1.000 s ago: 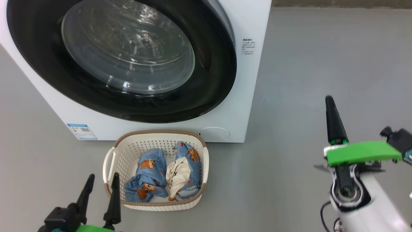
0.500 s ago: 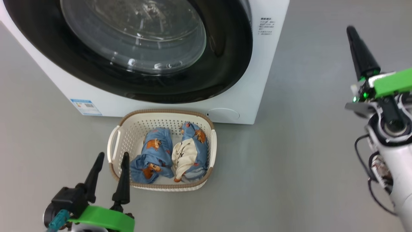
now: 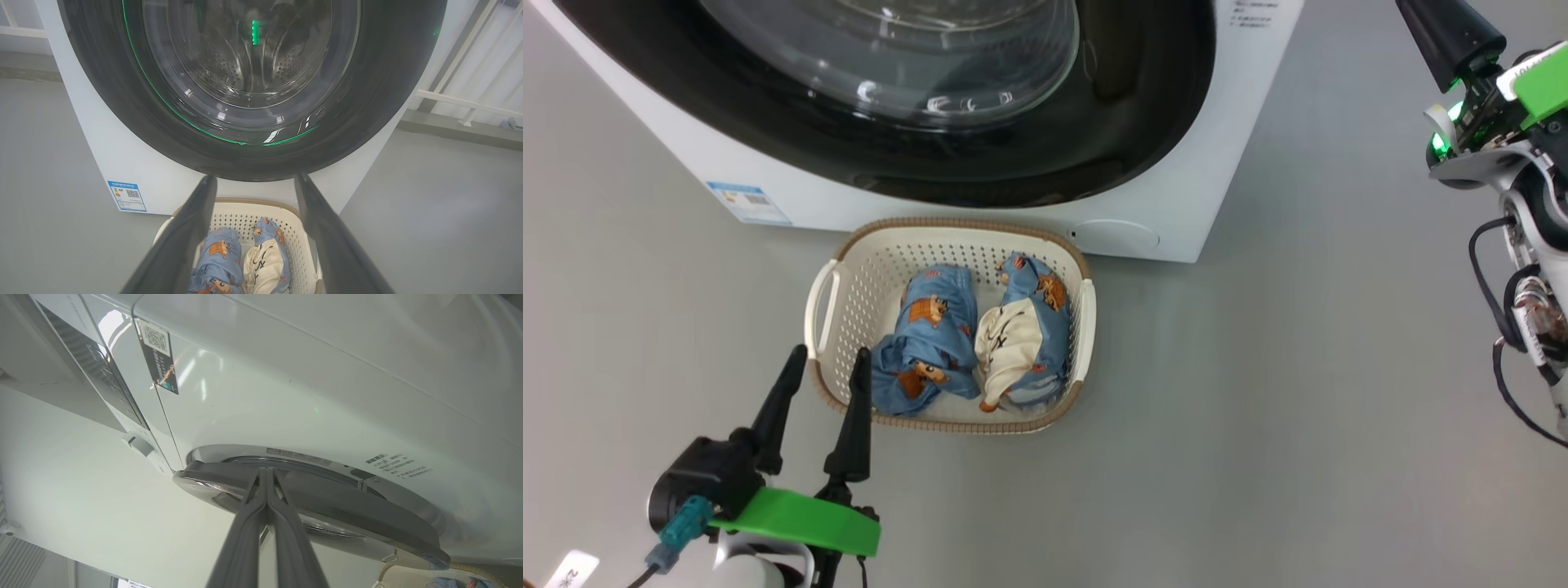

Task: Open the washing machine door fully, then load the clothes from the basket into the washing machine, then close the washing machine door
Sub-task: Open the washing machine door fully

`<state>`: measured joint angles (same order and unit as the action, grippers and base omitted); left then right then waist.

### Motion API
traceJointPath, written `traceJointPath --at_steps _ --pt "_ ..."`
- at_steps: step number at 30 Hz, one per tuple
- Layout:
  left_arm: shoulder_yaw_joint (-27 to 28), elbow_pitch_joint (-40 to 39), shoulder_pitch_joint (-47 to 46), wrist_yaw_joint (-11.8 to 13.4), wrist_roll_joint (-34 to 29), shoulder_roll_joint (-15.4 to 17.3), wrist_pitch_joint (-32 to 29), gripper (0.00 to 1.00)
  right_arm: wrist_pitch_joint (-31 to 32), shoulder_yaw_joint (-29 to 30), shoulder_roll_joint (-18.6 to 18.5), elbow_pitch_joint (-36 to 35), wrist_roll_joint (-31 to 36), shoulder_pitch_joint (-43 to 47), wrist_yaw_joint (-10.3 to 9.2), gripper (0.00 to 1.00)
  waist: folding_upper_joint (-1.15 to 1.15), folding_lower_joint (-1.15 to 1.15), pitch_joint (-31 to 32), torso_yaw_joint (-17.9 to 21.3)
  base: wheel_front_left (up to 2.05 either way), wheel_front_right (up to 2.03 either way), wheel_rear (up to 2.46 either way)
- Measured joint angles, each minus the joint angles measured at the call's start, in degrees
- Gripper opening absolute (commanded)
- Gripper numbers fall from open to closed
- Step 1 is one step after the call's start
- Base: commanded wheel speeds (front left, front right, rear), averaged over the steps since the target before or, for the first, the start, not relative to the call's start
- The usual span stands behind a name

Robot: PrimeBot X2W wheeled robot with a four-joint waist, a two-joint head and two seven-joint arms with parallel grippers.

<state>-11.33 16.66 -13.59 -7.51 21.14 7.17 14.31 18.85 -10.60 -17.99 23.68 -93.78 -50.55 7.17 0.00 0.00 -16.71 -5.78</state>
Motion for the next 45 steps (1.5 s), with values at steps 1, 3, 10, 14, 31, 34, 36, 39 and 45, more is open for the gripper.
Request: traceJointPath --at_steps 1,3,10,14,31,34,36,39,45 --pt "-0.11 -0.02 -0.25 0.00 0.01 0.00 0.00 1.00 1.42 -0.01 -0.11 0.23 -0.11 -0.52 0.00 0.00 0.00 0.00 -0.46 -0.16 0.00 0.00 0.00" --pt "-0.55 -0.14 -0.73 0.00 0.05 -0.02 0.00 1.00 3.66 -0.14 -0.52 0.66 -0.07 -1.64 0.00 0.00 0.00 0.00 -1.42 -0.43 0.00 0.00 0.00" --pt "-1.36 -0.56 -3.19 0.00 0.26 -0.48 0.01 1.00 11.95 -0.49 -0.64 3.52 -1.01 -6.37 0.00 0.00 0.00 0.00 -5.33 -1.16 0.00 0.00 0.00" --pt "-1.66 -0.90 -4.12 0.00 0.46 -0.79 0.07 1.00 14.11 -0.74 -0.55 4.57 -1.15 -8.64 0.00 0.00 0.00 0.00 -6.91 -1.38 0.00 0.00 0.00" --pt "-3.05 -3.85 -7.76 0.00 0.98 -2.45 0.09 1.00 18.97 -2.40 -0.35 7.19 1.35 -16.97 0.00 0.00 0.00 0.00 -13.38 -4.21 0.00 0.00 0.00" --pt "-3.09 -4.15 -8.08 0.00 0.98 -2.75 0.09 1.00 19.49 -2.57 -0.47 7.40 1.63 -18.06 0.00 0.00 0.00 0.00 -14.10 -4.77 0.00 0.00 0.00" --pt "-3.11 -4.19 -8.54 0.00 0.98 -2.86 0.09 1.00 19.68 -2.79 -0.46 7.44 1.75 -18.39 0.00 0.00 0.00 0.00 -14.44 -5.12 0.00 0.00 0.00" --pt "-3.11 -4.20 -8.71 0.00 0.98 -3.05 0.09 1.00 19.93 -3.15 -0.47 7.45 2.08 -18.39 0.00 0.00 0.00 0.00 -14.53 -5.50 0.00 0.00 0.00" --pt "-2.97 -4.16 -8.71 0.00 0.98 -3.49 0.09 1.00 21.05 -4.35 -0.32 7.31 2.43 -18.08 0.00 0.00 0.00 0.00 -13.53 -5.47 0.00 0.00 0.00"
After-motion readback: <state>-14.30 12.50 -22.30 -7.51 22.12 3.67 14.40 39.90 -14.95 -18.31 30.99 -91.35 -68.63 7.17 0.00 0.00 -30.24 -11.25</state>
